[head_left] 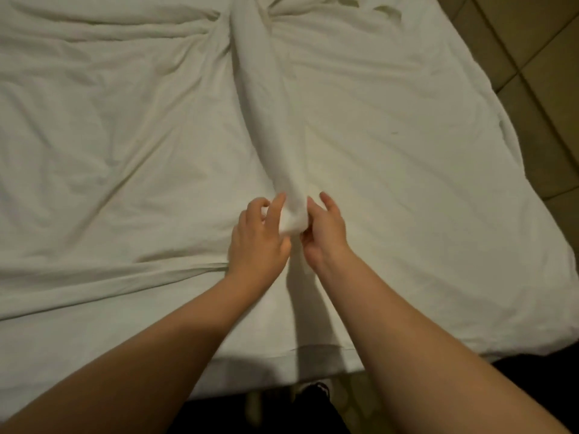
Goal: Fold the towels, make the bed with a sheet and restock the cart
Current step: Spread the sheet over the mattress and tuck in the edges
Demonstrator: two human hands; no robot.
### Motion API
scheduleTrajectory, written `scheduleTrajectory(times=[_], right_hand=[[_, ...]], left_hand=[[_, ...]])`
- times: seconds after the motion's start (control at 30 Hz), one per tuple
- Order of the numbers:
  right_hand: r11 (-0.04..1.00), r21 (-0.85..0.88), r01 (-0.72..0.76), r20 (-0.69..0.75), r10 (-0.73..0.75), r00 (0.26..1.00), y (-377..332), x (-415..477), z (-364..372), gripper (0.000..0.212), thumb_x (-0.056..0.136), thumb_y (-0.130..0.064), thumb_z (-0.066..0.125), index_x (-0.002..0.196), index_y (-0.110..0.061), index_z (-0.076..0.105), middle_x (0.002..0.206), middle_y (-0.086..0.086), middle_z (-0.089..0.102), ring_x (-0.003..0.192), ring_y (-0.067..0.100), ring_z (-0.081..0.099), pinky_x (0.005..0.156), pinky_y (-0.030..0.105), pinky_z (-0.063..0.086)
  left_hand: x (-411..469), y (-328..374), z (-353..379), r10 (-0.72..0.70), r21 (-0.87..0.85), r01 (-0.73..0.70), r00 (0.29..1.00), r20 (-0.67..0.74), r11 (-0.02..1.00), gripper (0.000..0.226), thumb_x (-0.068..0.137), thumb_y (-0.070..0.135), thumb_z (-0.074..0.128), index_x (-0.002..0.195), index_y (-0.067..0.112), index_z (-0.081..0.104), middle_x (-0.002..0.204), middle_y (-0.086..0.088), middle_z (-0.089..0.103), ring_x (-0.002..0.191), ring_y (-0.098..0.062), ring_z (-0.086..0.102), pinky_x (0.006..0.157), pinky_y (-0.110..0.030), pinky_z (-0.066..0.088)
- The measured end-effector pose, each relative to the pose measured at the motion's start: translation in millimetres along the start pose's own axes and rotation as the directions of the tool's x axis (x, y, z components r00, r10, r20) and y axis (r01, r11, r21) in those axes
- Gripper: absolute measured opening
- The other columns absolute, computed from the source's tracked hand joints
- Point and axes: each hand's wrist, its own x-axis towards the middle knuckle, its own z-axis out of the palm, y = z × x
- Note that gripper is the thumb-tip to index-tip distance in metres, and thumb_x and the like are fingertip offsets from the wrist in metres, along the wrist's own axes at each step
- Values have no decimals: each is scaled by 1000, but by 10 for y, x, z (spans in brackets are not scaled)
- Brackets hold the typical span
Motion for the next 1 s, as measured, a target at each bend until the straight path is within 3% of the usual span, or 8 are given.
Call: scheduleTrajectory(times=[0.1, 0.2, 0.4, 0.57, 0.67, 0.77, 0.9, 1.0], right_hand=[[998, -48, -32, 82, 36, 996, -114, -26, -114, 47, 91, -8, 59, 134, -21, 44, 94, 7, 69, 82, 15, 67, 72, 26, 52], [996, -80, -31, 116, 41, 992, -216, -34, -173, 46, 86, -6, 63, 128, -21, 51, 101, 7, 72, 92, 15, 69, 76, 26, 51], [949, -303, 88, 140, -47, 989, -336, -42, -215, 35, 87, -14, 63, 119, -23, 54, 108, 4, 68, 94, 8, 64, 71, 17, 46], [992, 86, -97, 222, 75, 972, -383, 20, 50, 32, 94, -2, 49, 122, -18, 47, 86, 6, 64, 87, 18, 62, 92, 33, 47], [944, 250, -213, 220, 159, 962, -351, 96, 227, 36, 96, 2, 45, 130, -12, 45, 91, 11, 62, 81, 24, 62, 81, 34, 51], [931, 200, -305, 226, 259, 939, -257, 258, 347, 34, 99, -15, 45, 132, -7, 46, 97, 12, 60, 78, 22, 62, 69, 32, 55], [955, 158, -252, 165, 226, 960, -321, 367, 358, 38, 99, -15, 43, 136, -6, 47, 101, 15, 62, 83, 26, 62, 62, 31, 58], [962, 252, -105, 134, 73, 988, -501, 467, 298, 39, 93, 7, 45, 123, -17, 48, 101, 15, 61, 90, 27, 61, 90, 43, 52]], left_hand=[[180, 374, -10, 3, 44, -1, 999, -34, 999, 69, 83, 19, 62, 145, 20, 32, 136, -14, 40, 113, -31, 45, 90, -42, 41], [273, 584, 9, 33, 95, -40, 996, 78, 995, 67, 88, 16, 51, 148, 23, 22, 140, -9, 33, 117, -27, 42, 92, -36, 38], [433, 654, -7, -114, -185, 110, 993, -10, 977, 32, 94, 8, 37, 119, 13, 56, 107, -4, 49, 87, -13, 45, 66, -18, 26], [547, 622, -139, -365, -341, 318, 928, -80, 885, 21, 94, 7, 35, 97, 11, 55, 90, -1, 54, 81, -17, 47, 61, -22, 29], [564, 583, -201, -461, -358, 409, 885, -71, 840, 22, 97, 12, 32, 104, 9, 52, 88, -3, 53, 80, -22, 47, 65, -28, 29], [538, 568, -254, -418, -400, 375, 908, -23, 836, 15, 96, 11, 34, 91, 12, 48, 84, -6, 54, 78, -24, 49, 63, -30, 30], [446, 487, -246, -316, -458, 332, 942, 113, 825, 16, 90, 4, 38, 85, 12, 50, 79, -6, 54, 74, -21, 47, 59, -29, 30], [391, 392, -224, -303, -436, 333, 943, 138, 836, 17, 90, 5, 38, 86, 16, 50, 81, -3, 55, 76, -21, 48, 65, -29, 36]])
